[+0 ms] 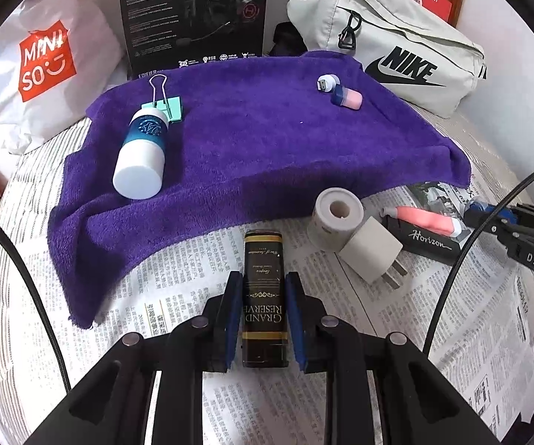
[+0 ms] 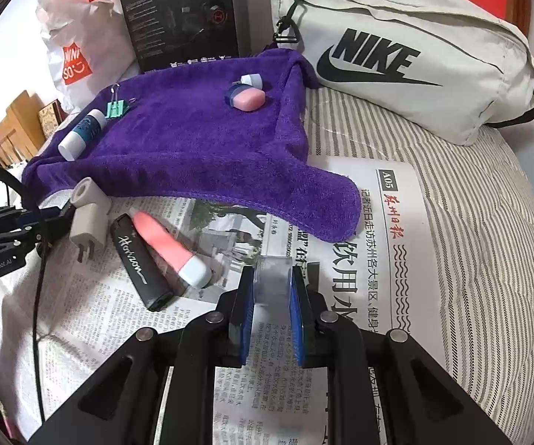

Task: Organize rigid objects
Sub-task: 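Lift the black-and-gold box with the left tool, then place the box by the bottle with left tool while right tool sets cup down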

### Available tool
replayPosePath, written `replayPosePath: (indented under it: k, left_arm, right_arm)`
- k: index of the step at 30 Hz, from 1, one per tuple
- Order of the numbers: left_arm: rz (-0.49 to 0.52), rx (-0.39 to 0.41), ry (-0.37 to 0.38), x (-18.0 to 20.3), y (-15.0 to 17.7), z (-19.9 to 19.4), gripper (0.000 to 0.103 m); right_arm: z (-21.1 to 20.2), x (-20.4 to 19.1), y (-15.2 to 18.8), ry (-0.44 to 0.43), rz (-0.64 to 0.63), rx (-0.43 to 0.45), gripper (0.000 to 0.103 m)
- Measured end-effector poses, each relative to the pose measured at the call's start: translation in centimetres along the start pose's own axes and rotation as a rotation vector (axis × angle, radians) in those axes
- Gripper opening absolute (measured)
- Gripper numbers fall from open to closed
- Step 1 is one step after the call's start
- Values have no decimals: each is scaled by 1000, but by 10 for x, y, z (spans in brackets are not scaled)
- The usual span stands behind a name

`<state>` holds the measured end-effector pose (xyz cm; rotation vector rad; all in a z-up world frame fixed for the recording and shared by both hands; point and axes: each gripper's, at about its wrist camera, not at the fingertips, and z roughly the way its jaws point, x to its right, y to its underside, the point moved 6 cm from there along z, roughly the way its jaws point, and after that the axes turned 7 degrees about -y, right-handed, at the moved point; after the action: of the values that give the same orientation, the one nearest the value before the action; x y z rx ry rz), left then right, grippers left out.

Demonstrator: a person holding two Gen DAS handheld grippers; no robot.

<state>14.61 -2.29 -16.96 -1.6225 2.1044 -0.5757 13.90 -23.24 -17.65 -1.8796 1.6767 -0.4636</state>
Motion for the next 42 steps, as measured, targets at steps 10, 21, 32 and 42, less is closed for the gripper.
replayPosePath:
  k: [10, 21, 32, 42]
  left_arm:
    - [62, 3, -48, 5, 1, 0, 23]
    - [7, 14, 9, -6, -3, -16, 22]
    - [-27, 54, 3, -28, -18, -35, 22]
    - [-43, 69, 0, -42, -53, -34, 22]
  right_arm:
    - [-1, -10, -1, -5, -32, -13, 18]
    - [-18, -20, -17, -36, -55, 23, 18]
    - [-22, -31, -35, -79, -76, 36, 18]
    - [-20, -32, -69, -108, -88, 57, 18]
